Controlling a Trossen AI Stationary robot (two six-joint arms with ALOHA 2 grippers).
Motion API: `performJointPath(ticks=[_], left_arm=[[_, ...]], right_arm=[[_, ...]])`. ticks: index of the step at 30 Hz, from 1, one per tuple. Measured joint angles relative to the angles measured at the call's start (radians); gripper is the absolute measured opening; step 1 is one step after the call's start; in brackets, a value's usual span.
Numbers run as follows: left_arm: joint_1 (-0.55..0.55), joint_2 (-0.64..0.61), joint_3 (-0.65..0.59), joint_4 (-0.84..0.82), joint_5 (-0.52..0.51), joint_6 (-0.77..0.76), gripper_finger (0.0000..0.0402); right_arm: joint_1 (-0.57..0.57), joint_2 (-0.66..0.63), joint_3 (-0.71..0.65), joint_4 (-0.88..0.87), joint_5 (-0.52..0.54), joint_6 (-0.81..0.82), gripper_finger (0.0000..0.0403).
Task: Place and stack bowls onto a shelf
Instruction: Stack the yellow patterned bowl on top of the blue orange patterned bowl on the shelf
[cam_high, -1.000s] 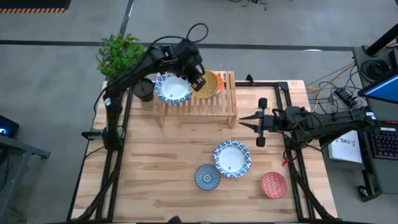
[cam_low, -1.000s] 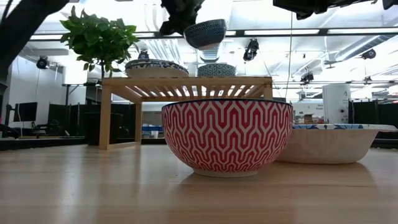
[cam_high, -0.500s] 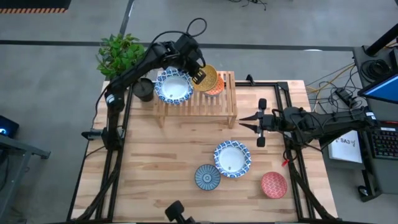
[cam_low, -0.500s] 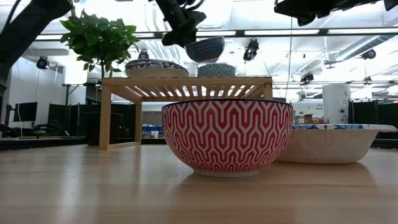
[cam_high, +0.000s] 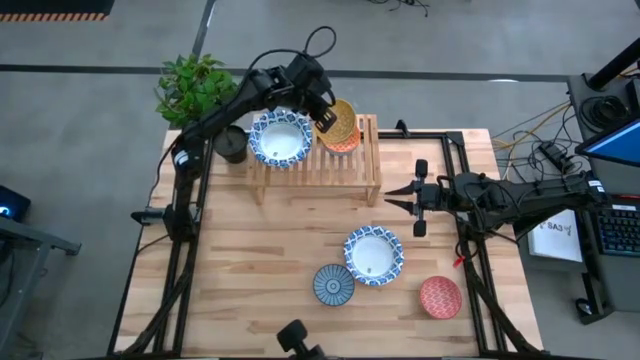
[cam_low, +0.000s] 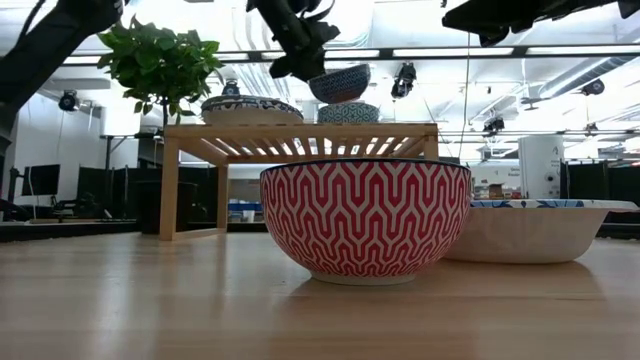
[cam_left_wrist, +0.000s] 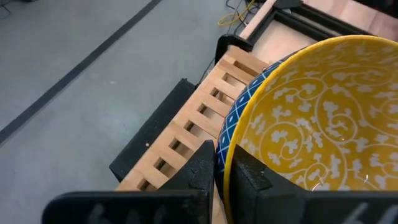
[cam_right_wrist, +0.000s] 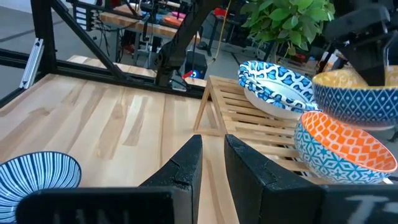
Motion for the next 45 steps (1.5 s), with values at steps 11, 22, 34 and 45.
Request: performJointPath(ticks=[11,22,34,45], left_arm=[[-0.001,0.038,0.000,-0.006,0.000,0.000,0.0015],[-0.002,0.038,0.000,-0.024,0.001,0.000,0.0024],[-0.002,0.038,0.000,-0.025,0.002,0.007,0.0084],[-0.004,0.011,0.029,-0.071,0.002,0.055,0.0117]], right_arm=[[0.000,-0.001,0.000,-0.026,0.000,0.001,0.0057],[0.000,-0.001,0.000,-0.025,0.000,-0.002,0.0057],[0.000,-0.001,0.000,-0.025,0.000,-0.001,0.0057],[0.000,-0.001,0.000,-0.029,0.000,-0.002,0.0057]])
